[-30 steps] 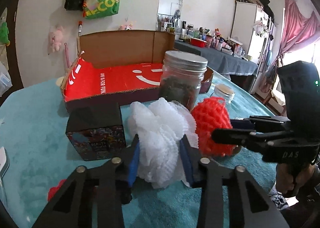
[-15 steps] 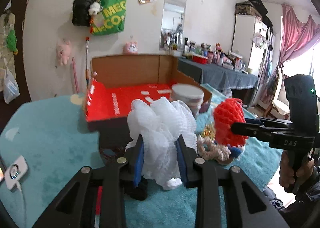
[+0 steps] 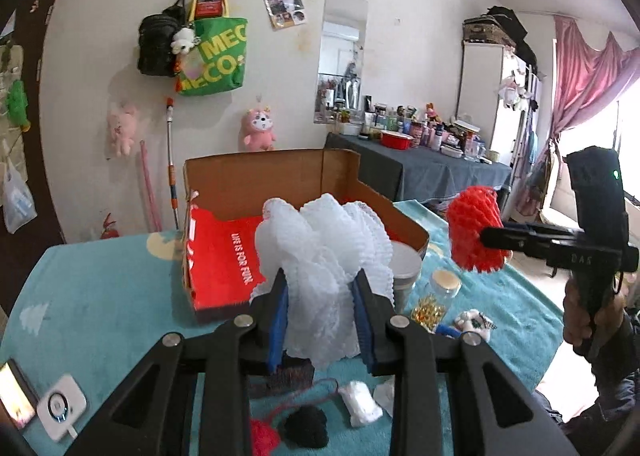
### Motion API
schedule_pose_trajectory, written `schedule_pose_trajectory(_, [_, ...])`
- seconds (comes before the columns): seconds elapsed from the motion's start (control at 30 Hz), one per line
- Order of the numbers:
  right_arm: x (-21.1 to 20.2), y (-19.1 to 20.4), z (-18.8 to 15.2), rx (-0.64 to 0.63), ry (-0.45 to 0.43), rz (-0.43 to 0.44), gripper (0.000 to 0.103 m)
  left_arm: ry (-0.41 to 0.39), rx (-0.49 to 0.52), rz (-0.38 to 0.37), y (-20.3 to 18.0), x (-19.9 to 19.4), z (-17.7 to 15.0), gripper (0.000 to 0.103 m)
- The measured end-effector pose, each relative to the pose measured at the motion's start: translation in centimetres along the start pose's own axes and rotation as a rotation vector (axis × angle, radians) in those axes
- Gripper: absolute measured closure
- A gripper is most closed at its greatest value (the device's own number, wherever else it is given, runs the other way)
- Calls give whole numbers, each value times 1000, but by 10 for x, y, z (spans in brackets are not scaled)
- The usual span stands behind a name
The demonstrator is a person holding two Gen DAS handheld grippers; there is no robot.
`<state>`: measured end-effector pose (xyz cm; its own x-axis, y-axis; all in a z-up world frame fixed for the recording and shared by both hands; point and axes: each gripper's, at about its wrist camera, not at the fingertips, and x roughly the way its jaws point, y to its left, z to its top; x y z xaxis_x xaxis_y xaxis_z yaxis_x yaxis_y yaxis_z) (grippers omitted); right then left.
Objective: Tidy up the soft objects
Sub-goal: 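Carry both poufs into the red-lined cardboard box with both tools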
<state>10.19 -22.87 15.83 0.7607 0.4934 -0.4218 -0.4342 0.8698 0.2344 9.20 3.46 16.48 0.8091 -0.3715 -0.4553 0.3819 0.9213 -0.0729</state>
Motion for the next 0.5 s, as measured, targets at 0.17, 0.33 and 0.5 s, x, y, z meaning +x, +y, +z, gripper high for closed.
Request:
schedule_pose_trajectory(0.17, [13, -8, 32, -37, 48, 5, 68, 26, 32, -26, 7, 13, 24, 72])
schedule_pose_trajectory(0.33, [35, -14, 60, -63, 110, 15, 68, 66, 68, -35, 13, 33, 47, 72])
schedule_pose_trajectory(0.5, [73, -26, 85, -67, 203, -1, 68, 129, 119, -22, 18, 68, 68, 72])
